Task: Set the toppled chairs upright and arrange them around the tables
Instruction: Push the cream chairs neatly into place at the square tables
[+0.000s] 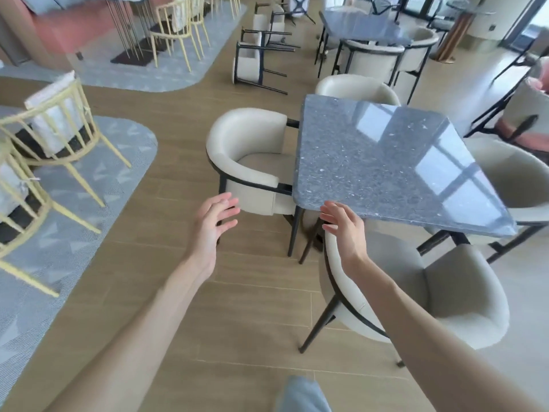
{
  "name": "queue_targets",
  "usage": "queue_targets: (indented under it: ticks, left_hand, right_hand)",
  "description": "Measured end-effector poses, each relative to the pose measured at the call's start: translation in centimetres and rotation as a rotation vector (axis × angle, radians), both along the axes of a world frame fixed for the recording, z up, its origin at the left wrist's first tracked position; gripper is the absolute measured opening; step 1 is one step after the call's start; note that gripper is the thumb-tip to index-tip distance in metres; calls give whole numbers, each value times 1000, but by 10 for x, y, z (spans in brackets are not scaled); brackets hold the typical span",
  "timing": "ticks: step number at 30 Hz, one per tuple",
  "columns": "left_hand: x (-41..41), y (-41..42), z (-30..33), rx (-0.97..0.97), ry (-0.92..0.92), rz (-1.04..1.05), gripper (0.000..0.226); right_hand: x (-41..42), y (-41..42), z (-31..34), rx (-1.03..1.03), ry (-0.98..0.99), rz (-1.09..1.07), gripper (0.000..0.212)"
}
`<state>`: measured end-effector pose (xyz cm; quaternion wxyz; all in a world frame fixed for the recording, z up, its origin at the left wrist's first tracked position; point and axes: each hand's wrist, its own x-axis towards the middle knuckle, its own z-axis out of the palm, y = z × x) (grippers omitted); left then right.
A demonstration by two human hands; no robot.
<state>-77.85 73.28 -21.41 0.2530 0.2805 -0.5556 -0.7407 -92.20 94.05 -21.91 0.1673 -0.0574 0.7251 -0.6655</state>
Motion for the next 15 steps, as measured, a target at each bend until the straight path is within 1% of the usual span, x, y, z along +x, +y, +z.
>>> queue_targets:
  ticks: [1, 3, 5, 6, 8, 10, 12, 15]
  left_hand:
    - [-2, -12, -7, 13, -10, -9, 23]
    - [-16, -41, -21, 27, -32, -35, 23]
    - [-36, -75, -34, 39, -57, -69, 22]
    - [-47, -90, -38, 40, -65, -80, 22]
    - [-76, -131, -44, 24, -65, -107, 22]
    - [-105, -178, -45, -2, -60, -102, 24]
    - [-132, -228, -37, -36, -84, -75, 22]
    - [-171, -305, -19, -92, -100, -33, 18]
  right_hand:
    - [-1, -10, -2, 24, -7, -3, 41]
    - [-11, -40, -9, 53, -16, -40, 32]
    - [-28, -75, -19, 19, -25, -99, 20]
    - [-36, -92, -23, 8, -24, -116, 18]
    - [-60, -134, -34, -19, -26, -160, 17]
    - [-89, -181, -43, -46, -35, -188, 22]
    - [-114, -226, -45, -53, -50, -227, 27]
    - [-148, -284, -36, -71, -42, -280, 27]
